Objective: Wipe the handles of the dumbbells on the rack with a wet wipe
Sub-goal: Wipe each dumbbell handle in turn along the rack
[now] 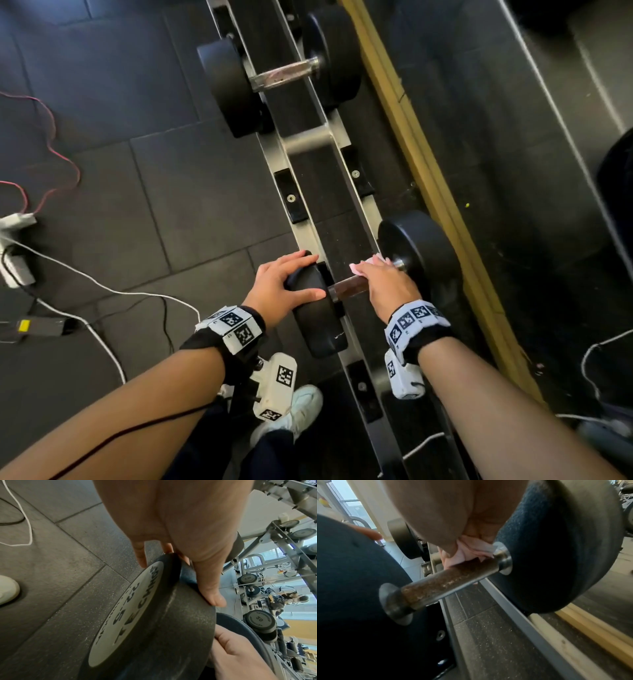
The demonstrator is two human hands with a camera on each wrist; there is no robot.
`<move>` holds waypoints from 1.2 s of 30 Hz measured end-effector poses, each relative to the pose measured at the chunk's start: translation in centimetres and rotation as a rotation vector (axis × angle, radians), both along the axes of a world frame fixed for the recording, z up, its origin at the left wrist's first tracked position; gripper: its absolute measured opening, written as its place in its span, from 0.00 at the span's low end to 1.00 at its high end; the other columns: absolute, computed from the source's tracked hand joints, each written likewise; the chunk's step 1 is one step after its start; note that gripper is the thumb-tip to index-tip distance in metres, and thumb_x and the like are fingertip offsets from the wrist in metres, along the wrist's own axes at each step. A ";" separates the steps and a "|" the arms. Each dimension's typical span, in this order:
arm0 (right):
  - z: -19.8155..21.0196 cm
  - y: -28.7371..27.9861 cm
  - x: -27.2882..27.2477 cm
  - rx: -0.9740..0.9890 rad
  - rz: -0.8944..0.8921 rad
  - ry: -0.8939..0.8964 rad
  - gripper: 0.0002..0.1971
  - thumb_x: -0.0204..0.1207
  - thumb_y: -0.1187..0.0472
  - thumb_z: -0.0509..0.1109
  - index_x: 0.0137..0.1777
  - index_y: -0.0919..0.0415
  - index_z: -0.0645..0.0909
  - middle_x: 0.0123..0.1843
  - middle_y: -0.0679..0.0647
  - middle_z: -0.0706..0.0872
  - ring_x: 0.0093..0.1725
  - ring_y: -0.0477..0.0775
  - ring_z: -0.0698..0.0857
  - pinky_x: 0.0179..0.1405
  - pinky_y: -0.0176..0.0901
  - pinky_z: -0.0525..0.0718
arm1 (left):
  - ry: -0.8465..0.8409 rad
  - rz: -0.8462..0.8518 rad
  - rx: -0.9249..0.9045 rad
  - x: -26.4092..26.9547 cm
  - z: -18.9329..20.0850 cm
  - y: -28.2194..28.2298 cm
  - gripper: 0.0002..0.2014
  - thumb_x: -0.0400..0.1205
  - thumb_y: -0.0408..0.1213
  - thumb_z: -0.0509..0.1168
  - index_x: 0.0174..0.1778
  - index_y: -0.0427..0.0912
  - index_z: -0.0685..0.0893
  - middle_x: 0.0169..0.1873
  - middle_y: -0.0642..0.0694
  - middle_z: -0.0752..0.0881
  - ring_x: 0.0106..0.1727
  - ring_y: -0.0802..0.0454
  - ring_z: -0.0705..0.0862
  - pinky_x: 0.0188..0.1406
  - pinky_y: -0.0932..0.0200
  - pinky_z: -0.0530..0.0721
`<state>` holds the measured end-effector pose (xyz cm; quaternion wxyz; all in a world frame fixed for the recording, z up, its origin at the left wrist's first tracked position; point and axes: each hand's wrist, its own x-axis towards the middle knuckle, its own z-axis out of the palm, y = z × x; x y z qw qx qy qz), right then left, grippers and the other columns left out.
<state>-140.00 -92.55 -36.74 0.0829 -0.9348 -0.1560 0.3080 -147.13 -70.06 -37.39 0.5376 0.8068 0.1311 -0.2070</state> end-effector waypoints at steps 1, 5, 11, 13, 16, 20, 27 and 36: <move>-0.1 0.2 -0.4 0.019 -0.021 -0.033 0.24 0.81 0.70 0.62 0.72 0.47 0.77 0.69 0.49 0.79 0.74 0.54 0.75 0.71 0.52 0.78 | 0.000 0.009 0.002 0.0 0.0 0.0 0.33 0.71 0.51 0.80 0.73 0.65 0.78 0.73 0.67 0.70 0.81 0.48 0.64 0.84 0.41 0.60; 0.1 2.1 -1.8 0.063 0.004 -0.104 0.17 0.81 0.65 0.63 0.65 0.45 0.81 0.61 0.48 0.81 0.62 0.52 0.82 0.59 0.50 0.84 | -0.002 0.025 0.010 0.0 -0.1 -0.1 0.33 0.71 0.50 0.80 0.72 0.65 0.78 0.71 0.68 0.69 0.81 0.48 0.64 0.85 0.44 0.58; 1.6 2.8 -1.1 0.238 -0.179 0.172 0.12 0.83 0.60 0.64 0.62 0.49 0.84 0.57 0.49 0.90 0.59 0.53 0.87 0.63 0.51 0.84 | 0.006 0.013 0.021 0.1 -0.1 -0.2 0.34 0.71 0.50 0.80 0.73 0.65 0.78 0.72 0.66 0.70 0.81 0.48 0.64 0.84 0.41 0.59; 2.2 2.6 -0.4 0.393 -0.376 0.251 0.11 0.80 0.45 0.68 0.56 0.46 0.86 0.54 0.45 0.90 0.57 0.48 0.87 0.62 0.49 0.84 | 0.014 0.017 0.016 0.2 -0.1 -0.2 0.33 0.71 0.50 0.80 0.73 0.66 0.77 0.72 0.66 0.70 0.81 0.48 0.64 0.84 0.40 0.60; 2.6 1.4 -0.3 0.529 -0.464 -0.062 0.11 0.86 0.51 0.62 0.64 0.38 0.80 0.65 0.40 0.87 0.66 0.45 0.83 0.67 0.38 0.79 | 0.031 0.014 0.006 0.2 -0.2 -0.2 0.33 0.71 0.51 0.80 0.72 0.67 0.77 0.73 0.67 0.69 0.82 0.49 0.63 0.84 0.40 0.59; 1.3 -0.1 -1.9 0.274 -0.196 -0.208 0.29 0.82 0.72 0.62 0.77 0.44 0.70 0.80 0.50 0.74 0.78 0.52 0.73 0.76 0.49 0.75 | 0.053 0.005 0.002 0.2 -0.3 0.0 0.32 0.71 0.53 0.79 0.71 0.71 0.76 0.76 0.66 0.69 0.82 0.49 0.60 0.84 0.37 0.59; -0.5 0.8 -7.0 0.352 -0.282 -0.100 0.24 0.87 0.64 0.56 0.71 0.32 0.71 0.68 0.46 0.83 0.62 0.52 0.85 0.66 0.45 0.79 | 0.033 0.016 0.010 0.1 -0.3 -0.2 0.33 0.72 0.51 0.79 0.73 0.65 0.77 0.78 0.60 0.70 0.82 0.48 0.61 0.84 0.38 0.59; 1.5 -0.5 -6.1 0.714 -0.681 -0.195 0.19 0.89 0.54 0.54 0.67 0.31 0.80 0.66 0.24 0.80 0.56 0.23 0.81 0.52 0.22 0.80 | 0.040 0.051 -0.037 0.2 -0.2 -0.5 0.33 0.72 0.47 0.80 0.74 0.61 0.79 0.79 0.58 0.71 0.83 0.47 0.64 0.84 0.40 0.61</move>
